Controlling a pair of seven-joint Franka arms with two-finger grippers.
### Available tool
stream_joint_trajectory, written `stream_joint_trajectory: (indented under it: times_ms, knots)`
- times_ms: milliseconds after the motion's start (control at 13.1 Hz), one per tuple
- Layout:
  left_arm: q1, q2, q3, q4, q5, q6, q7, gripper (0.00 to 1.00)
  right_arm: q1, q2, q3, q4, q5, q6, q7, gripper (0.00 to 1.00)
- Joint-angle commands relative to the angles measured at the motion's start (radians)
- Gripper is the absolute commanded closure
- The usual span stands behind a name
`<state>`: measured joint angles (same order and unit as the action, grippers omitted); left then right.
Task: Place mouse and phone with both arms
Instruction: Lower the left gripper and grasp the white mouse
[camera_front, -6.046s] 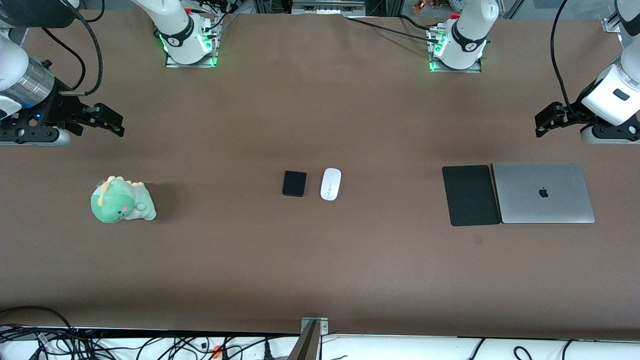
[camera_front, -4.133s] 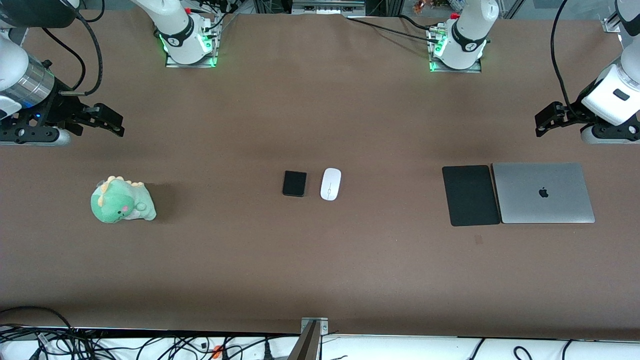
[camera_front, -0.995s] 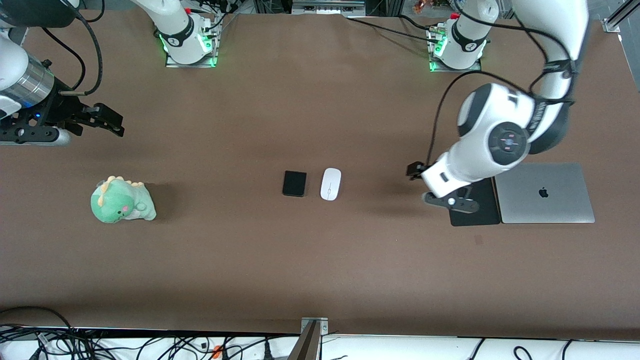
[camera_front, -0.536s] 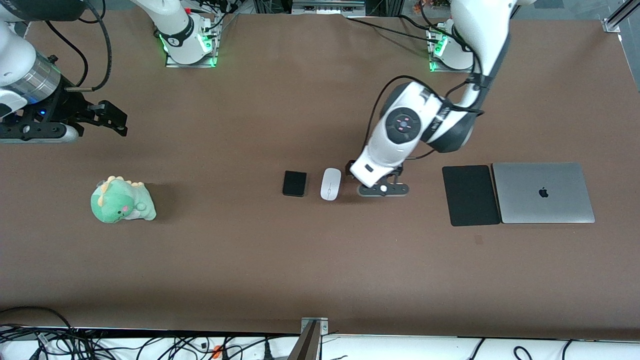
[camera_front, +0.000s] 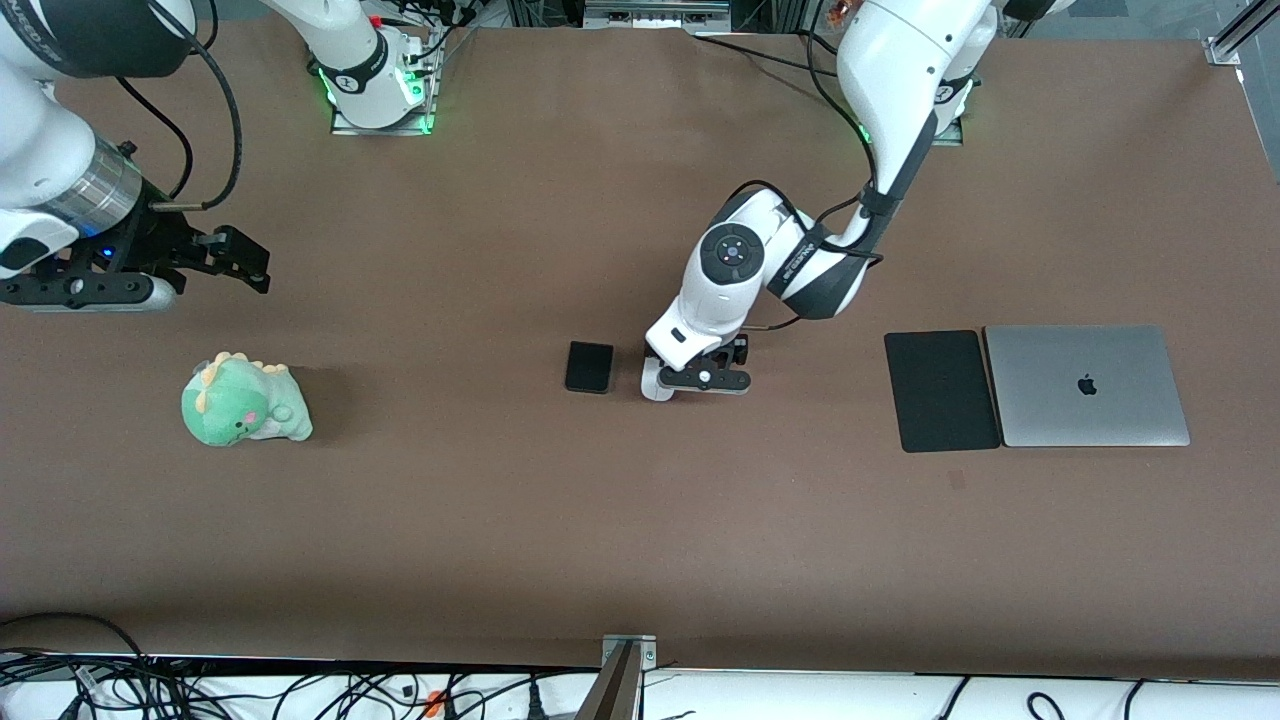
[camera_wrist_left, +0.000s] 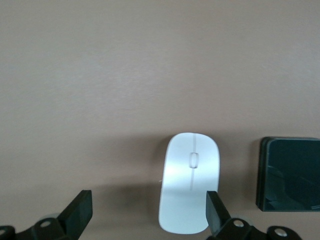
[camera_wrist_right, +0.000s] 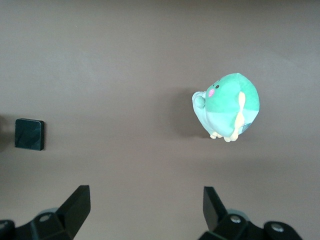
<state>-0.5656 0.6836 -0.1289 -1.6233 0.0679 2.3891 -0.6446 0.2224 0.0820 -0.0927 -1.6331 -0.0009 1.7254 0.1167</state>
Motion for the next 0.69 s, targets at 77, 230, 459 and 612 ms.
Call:
stream_joint_trajectory:
  times_ms: [77, 230, 459, 612]
  knots:
    - [-0.066, 0.072, 0.023, 0.022, 0.1, 0.097, -0.013, 0.0, -0.008, 0.047, 0.001, 0.029, 0.009, 0.0, -0.011, 0.0]
    - [-0.066, 0.094, 0.023, 0.026, 0.164, 0.119, -0.013, 0.0, 0.008, 0.045, 0.008, 0.027, 0.006, -0.01, -0.015, 0.0]
    - [-0.083, 0.109, 0.023, 0.029, 0.17, 0.121, -0.024, 0.0, 0.008, 0.044, 0.008, 0.029, 0.007, -0.067, -0.077, 0.0]
    - [-0.094, 0.12, 0.025, 0.031, 0.17, 0.139, -0.026, 0.0, 0.006, 0.045, 0.007, 0.029, 0.013, -0.069, -0.144, 0.0]
